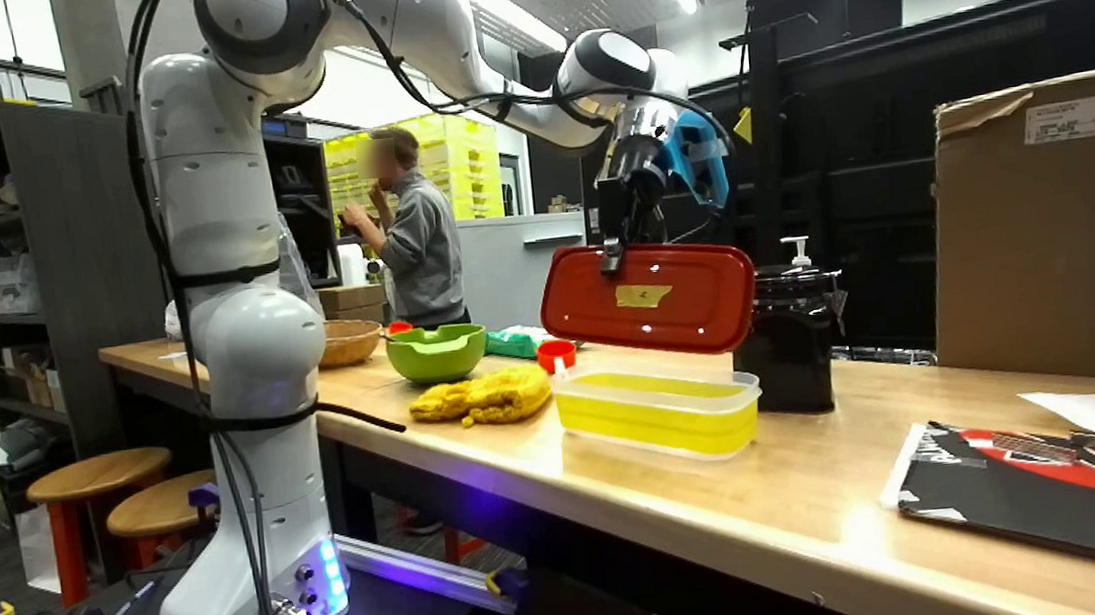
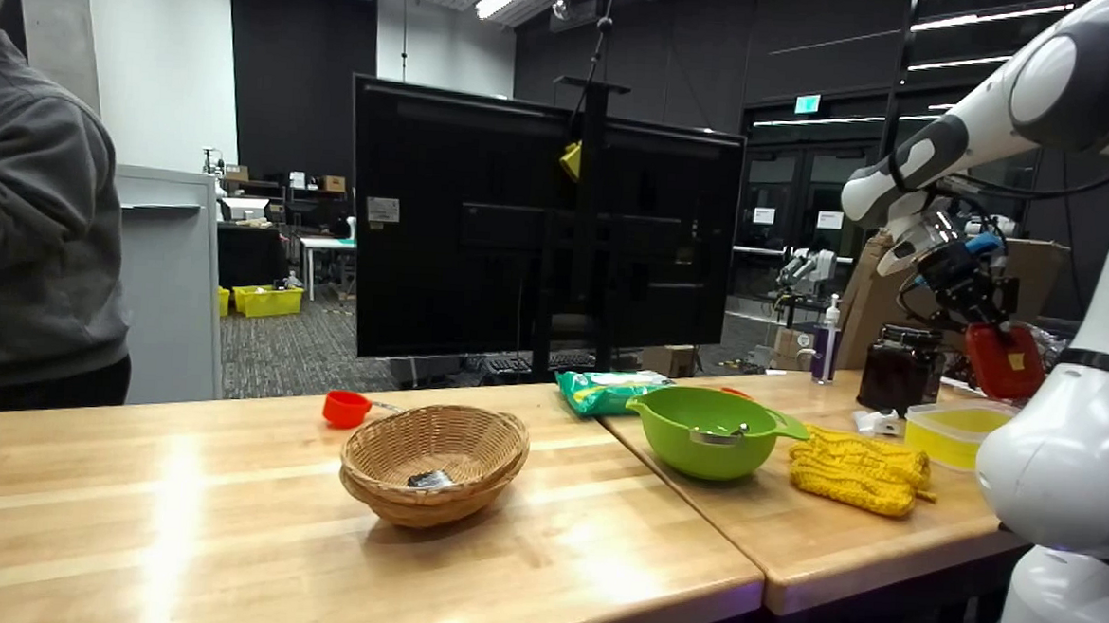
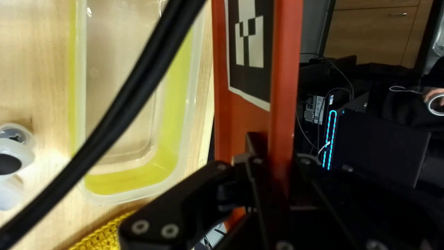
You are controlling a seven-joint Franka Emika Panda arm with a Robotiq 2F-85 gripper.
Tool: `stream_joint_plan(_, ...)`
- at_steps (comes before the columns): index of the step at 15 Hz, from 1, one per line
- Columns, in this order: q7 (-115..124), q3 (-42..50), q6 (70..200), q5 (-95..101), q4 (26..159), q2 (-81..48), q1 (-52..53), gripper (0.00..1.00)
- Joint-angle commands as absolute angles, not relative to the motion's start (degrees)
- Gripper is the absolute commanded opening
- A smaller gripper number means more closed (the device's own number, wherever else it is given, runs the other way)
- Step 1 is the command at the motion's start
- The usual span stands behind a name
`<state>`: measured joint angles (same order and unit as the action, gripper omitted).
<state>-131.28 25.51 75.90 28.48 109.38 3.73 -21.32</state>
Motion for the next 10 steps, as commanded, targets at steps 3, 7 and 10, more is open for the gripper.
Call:
stream_joint_plan(3,-132.38,23.95,73.97,29.93,109.02,0.82,-21.38,0.03)
stream_joint_plan(7,-132.65,23.05,72.73,31.86,109.19,-1.41,-21.49,0.03)
stream_joint_plan(10,-132.88,22.59,72.23,33.3,109.4,-2.8,-21.65,0.03)
